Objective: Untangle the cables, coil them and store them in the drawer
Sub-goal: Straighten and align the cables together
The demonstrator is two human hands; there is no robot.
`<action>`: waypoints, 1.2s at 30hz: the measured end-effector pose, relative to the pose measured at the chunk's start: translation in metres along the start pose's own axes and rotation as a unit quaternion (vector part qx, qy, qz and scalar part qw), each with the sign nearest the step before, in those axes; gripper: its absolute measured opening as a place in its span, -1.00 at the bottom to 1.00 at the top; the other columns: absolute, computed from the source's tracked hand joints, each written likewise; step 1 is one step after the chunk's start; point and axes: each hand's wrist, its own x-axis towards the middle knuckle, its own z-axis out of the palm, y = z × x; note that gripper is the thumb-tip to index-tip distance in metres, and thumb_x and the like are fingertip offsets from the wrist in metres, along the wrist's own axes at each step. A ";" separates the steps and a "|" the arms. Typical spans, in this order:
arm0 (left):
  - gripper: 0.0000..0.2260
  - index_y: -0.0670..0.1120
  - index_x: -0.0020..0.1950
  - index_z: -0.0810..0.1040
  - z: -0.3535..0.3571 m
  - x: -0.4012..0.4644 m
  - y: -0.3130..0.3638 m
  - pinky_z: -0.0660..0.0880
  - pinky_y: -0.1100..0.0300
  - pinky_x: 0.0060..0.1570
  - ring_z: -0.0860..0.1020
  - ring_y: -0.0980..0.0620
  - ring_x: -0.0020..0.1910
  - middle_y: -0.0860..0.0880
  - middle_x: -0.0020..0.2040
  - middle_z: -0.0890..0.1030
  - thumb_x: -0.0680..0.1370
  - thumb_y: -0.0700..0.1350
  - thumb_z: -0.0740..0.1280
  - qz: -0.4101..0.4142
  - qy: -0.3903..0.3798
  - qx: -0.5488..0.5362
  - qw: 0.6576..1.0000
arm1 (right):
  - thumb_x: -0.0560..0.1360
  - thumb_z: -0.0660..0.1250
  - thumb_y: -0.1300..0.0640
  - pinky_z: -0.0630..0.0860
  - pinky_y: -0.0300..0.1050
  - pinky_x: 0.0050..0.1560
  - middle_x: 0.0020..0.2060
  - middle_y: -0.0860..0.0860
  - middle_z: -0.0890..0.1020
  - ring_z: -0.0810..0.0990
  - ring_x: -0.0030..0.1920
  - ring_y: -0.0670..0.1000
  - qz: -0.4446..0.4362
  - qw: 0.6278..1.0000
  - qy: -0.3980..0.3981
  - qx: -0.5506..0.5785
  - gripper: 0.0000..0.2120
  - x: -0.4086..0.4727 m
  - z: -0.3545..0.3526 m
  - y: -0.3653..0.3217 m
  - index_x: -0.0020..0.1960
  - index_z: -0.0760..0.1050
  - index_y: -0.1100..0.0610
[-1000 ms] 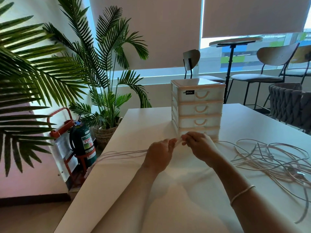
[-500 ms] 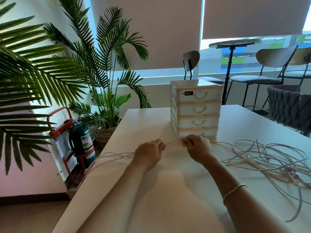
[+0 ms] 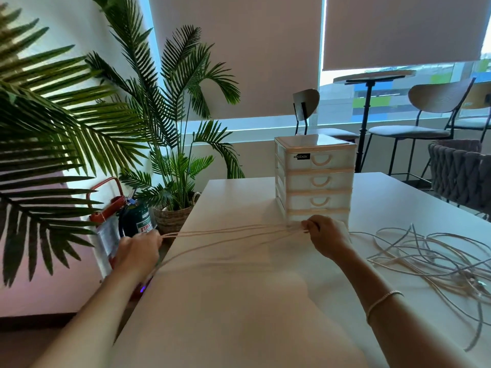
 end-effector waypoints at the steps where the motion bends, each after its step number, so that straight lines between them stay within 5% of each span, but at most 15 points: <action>1: -0.76 -0.09 0.13 0.45 -0.001 0.002 -0.008 0.34 0.10 0.11 0.50 -0.07 0.14 -0.08 0.13 0.58 0.60 -0.22 0.03 -0.015 -0.017 0.007 1.000 | 0.58 0.16 0.06 0.46 -0.08 0.01 0.01 0.10 0.66 0.56 0.05 0.13 -0.007 1.000 -0.007 0.006 -0.73 0.000 -0.002 -0.001 0.06 0.60 0.12; 5: -0.75 0.02 0.21 0.44 -0.010 0.012 -0.002 0.29 0.11 0.26 0.42 0.01 0.25 0.02 0.24 0.50 0.56 -0.16 0.16 0.018 -0.107 0.002 0.994 | 0.58 0.18 0.11 0.47 -0.08 0.07 0.00 0.08 0.66 0.57 0.06 0.10 -0.049 0.998 -0.034 0.038 -0.75 -0.003 -0.003 -0.014 0.05 0.60 0.16; 8: -0.68 0.01 0.28 0.43 -0.022 0.011 0.041 0.29 0.14 0.30 0.40 0.03 0.28 0.01 0.29 0.47 0.52 -0.14 0.25 0.097 -0.131 -0.146 0.976 | 0.57 0.19 0.10 0.43 -0.12 0.02 -0.03 0.08 0.66 0.56 0.02 0.08 -0.086 0.995 -0.051 0.030 -0.75 -0.007 -0.002 -0.026 0.02 0.60 0.18; 14: -0.62 -0.18 0.06 0.55 -0.053 -0.014 0.161 0.41 0.14 0.03 0.55 -0.12 0.07 -0.18 0.04 0.62 0.61 0.08 0.09 0.171 -0.070 -0.390 0.902 | 0.58 0.15 0.10 0.47 -0.07 -0.08 -0.09 0.12 0.64 0.54 -0.12 0.10 -0.142 0.986 -0.087 0.006 -0.75 -0.008 -0.008 -0.053 -0.01 0.58 0.17; 18: -0.53 -0.09 -0.21 0.52 -0.054 -0.019 0.189 0.43 0.09 -0.02 0.56 -0.17 0.00 -0.20 -0.06 0.64 0.63 0.13 -0.04 0.138 -0.061 -0.403 0.903 | 0.53 0.13 0.19 0.36 -0.20 -0.25 -0.25 0.02 0.58 0.47 -0.26 -0.03 -0.139 0.982 -0.123 0.019 -0.78 -0.008 -0.024 -0.062 -0.14 0.54 0.16; 21: -0.45 -0.14 -0.09 0.63 -0.051 -0.020 0.194 0.39 0.13 -0.12 0.57 -0.19 -0.01 -0.20 -0.06 0.64 0.61 0.18 -0.03 0.108 -0.017 -0.356 0.928 | 0.48 0.21 0.19 0.34 -0.26 -0.37 -0.40 -0.06 0.56 0.41 -0.43 -0.12 -0.097 0.979 -0.167 0.072 -0.82 -0.009 -0.033 -0.061 -0.21 0.55 0.16; 27: -0.50 -0.12 0.02 0.64 -0.048 -0.021 0.200 0.45 0.09 -0.08 0.57 -0.22 0.00 -0.20 -0.05 0.65 0.61 0.17 0.02 0.078 0.077 -0.278 0.954 | 0.45 0.18 0.29 0.42 -0.22 -0.44 -0.39 -0.01 0.60 0.43 -0.51 -0.05 -0.047 0.978 -0.191 0.068 -0.83 -0.007 -0.040 -0.055 -0.24 0.39 0.06; 33: -0.53 -0.15 0.04 0.63 -0.045 -0.017 0.196 0.46 0.04 -0.04 0.55 -0.25 0.05 -0.23 -0.01 0.63 0.62 0.13 0.04 0.067 0.080 -0.254 0.961 | 0.50 0.20 0.27 0.47 -0.22 -0.36 -0.37 -0.04 0.57 0.53 -0.38 -0.04 -0.069 0.977 -0.194 -0.059 -0.76 0.000 -0.060 -0.030 -0.29 0.37 0.02; 36: -0.52 -0.16 0.04 0.62 -0.042 -0.013 0.187 0.46 0.05 -0.06 0.55 -0.24 0.05 -0.22 -0.01 0.64 0.62 0.12 0.02 0.061 0.082 -0.241 0.965 | 0.53 0.21 0.25 0.40 -0.35 -0.48 -0.36 -0.05 0.52 0.48 -0.44 -0.14 -0.066 0.978 -0.168 -0.108 -0.71 0.005 -0.080 -0.007 -0.32 0.36 -0.01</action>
